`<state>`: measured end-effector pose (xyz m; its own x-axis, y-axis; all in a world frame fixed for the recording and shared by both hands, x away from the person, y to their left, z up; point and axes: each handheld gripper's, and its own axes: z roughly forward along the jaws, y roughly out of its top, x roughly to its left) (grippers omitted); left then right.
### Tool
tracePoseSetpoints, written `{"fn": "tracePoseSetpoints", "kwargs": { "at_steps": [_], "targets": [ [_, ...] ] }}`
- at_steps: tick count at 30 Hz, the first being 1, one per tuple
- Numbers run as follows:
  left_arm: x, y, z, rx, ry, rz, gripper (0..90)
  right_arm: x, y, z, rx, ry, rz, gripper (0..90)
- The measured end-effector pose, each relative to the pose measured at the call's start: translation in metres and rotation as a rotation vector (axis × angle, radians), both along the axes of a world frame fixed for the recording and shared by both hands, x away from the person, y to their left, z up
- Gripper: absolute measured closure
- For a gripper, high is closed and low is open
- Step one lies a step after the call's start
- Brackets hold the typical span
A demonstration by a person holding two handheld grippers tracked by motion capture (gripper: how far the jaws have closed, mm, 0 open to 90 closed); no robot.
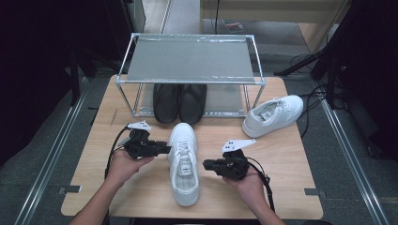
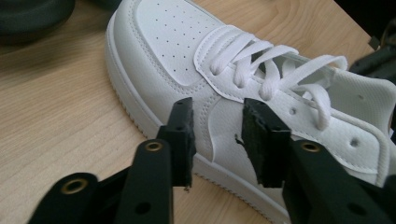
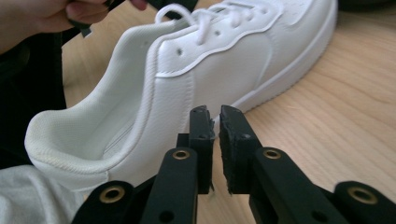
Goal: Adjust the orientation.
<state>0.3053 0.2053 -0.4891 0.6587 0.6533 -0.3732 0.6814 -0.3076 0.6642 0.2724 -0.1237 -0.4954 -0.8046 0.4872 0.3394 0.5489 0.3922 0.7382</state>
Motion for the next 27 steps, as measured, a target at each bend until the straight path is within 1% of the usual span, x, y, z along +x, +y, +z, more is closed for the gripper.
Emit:
{"fn": "tracePoseSetpoints", "kwargs": {
  "at_steps": [2, 3, 5, 6, 7, 8, 13, 14, 16, 17, 19, 21, 23, 25, 27],
  "targets": [
    [-0.002, 0.000, 0.001, -0.002, 0.009, -0.020, 58.5, 0.003, -0.004, 0.002, 0.011, 0.002, -0.009, 80.4],
    [-0.003, 0.000, 0.002, 0.008, 0.009, -0.019, 56.8, 0.005, -0.006, 0.002, 0.011, -0.001, -0.020, 79.6],
    [-0.005, 0.001, 0.002, 0.010, 0.021, -0.036, 54.1, 0.007, -0.011, 0.004, 0.016, -0.004, -0.027, 78.9],
    [-0.006, 0.001, 0.002, 0.016, 0.013, -0.039, 53.3, 0.008, -0.013, 0.004, 0.015, -0.010, -0.036, 78.4],
    [-0.007, 0.002, 0.003, 0.018, 0.015, -0.042, 52.5, 0.010, -0.015, 0.005, 0.013, -0.011, -0.037, 77.8],
    [-0.007, 0.003, 0.003, 0.010, 0.021, -0.045, 51.3, 0.011, -0.017, 0.005, 0.015, -0.014, -0.045, 77.2],
    [-0.008, 0.008, 0.004, -0.010, 0.035, -0.043, 48.4, 0.016, -0.028, 0.009, 0.027, -0.016, -0.071, 75.3],
    [-0.009, 0.008, 0.004, -0.013, 0.031, -0.038, 48.2, 0.017, -0.030, 0.010, 0.028, -0.021, -0.079, 74.4],
    [-0.009, 0.009, 0.005, -0.021, 0.031, -0.046, 47.3, 0.019, -0.034, 0.012, 0.031, -0.022, -0.090, 72.2],
    [-0.010, 0.009, 0.005, -0.025, 0.033, -0.049, 46.9, 0.020, -0.037, 0.013, 0.033, -0.016, -0.095, 71.7],
    [-0.010, 0.009, 0.006, -0.018, 0.031, -0.050, 45.4, 0.024, -0.042, 0.014, 0.033, -0.010, -0.104, 70.2],
    [-0.011, 0.009, 0.007, -0.023, 0.028, -0.055, 44.7, 0.027, -0.049, 0.016, 0.030, -0.009, -0.113, 69.1],
    [-0.011, 0.010, 0.008, -0.026, 0.025, -0.058, 44.2, 0.031, -0.056, 0.019, 0.029, -0.014, -0.125, 68.4],
    [-0.012, 0.010, 0.010, -0.023, 0.028, -0.057, 43.6, 0.035, -0.063, 0.022, 0.031, -0.024, -0.150, 67.3],
    [-0.012, 0.010, 0.011, -0.023, 0.024, -0.062, 43.4, 0.039, -0.070, 0.027, 0.023, -0.032, -0.163, 66.6]
  ]
}}
